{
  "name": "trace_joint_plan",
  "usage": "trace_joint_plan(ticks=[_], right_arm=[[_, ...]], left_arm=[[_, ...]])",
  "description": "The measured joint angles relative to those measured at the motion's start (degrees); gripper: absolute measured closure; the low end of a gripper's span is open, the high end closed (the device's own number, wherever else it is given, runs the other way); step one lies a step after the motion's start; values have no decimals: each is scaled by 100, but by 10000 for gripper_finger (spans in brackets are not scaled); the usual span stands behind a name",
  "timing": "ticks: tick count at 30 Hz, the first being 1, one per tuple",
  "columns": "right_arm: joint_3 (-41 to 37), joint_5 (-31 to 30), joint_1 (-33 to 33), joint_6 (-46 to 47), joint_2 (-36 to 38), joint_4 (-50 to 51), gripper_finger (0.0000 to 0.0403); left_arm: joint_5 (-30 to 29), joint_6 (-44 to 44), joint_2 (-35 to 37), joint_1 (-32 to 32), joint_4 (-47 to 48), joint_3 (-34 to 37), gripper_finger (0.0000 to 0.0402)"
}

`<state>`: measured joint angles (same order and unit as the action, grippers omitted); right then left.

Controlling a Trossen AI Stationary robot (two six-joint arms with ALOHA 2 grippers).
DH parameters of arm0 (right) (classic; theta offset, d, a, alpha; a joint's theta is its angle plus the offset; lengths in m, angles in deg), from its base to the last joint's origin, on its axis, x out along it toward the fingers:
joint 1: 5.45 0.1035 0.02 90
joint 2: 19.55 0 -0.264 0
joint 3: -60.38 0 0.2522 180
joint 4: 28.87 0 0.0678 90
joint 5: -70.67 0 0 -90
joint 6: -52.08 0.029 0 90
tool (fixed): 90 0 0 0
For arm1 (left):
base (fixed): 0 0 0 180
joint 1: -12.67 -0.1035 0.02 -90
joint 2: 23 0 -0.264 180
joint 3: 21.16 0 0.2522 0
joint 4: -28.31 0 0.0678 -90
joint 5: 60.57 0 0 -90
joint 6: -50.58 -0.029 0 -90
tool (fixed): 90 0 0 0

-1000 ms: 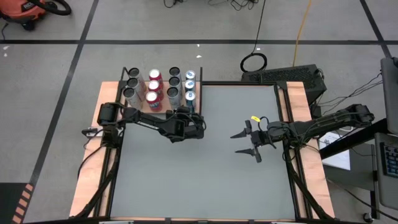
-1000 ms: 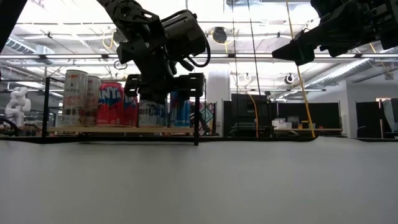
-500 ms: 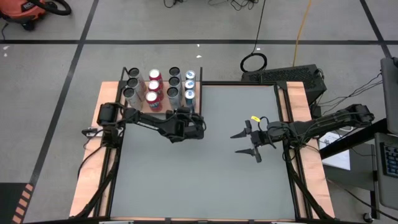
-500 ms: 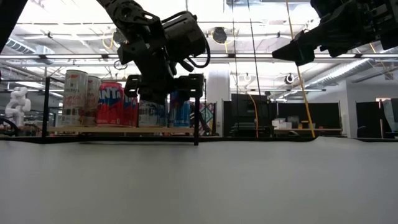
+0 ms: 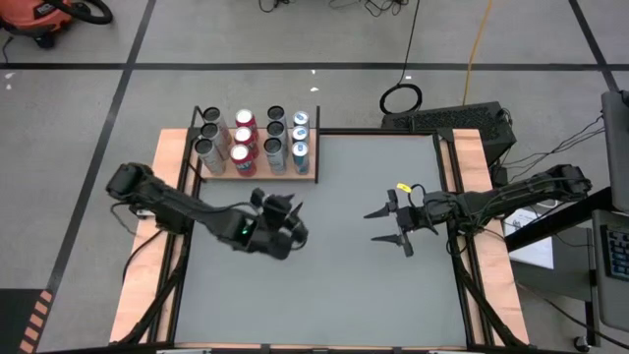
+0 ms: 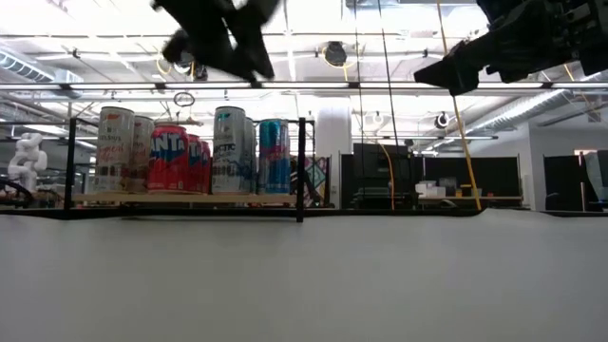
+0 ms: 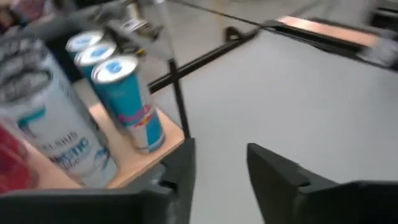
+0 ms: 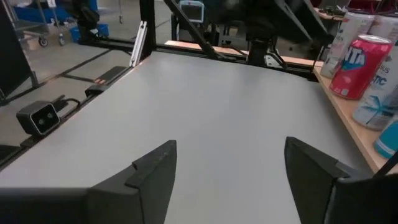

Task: Place canned beverage on shelf
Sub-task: Return to Home Position

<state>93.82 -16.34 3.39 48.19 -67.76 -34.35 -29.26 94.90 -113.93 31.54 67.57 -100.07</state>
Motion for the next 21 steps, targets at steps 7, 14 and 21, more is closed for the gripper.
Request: trace_joint_plan(ticks=[7, 14, 21], right_arm=[[0, -7, 0, -176, 7, 239, 197], [0, -7, 0, -176, 12, 261, 212], [1, 3, 0, -152, 85, 411, 265]], left_arm=[[122, -1271, 189, 847, 741, -2, 342], [36, -366, 207, 1287, 1734, 180, 398], [32, -33, 583, 1749, 1162, 1003, 401]])
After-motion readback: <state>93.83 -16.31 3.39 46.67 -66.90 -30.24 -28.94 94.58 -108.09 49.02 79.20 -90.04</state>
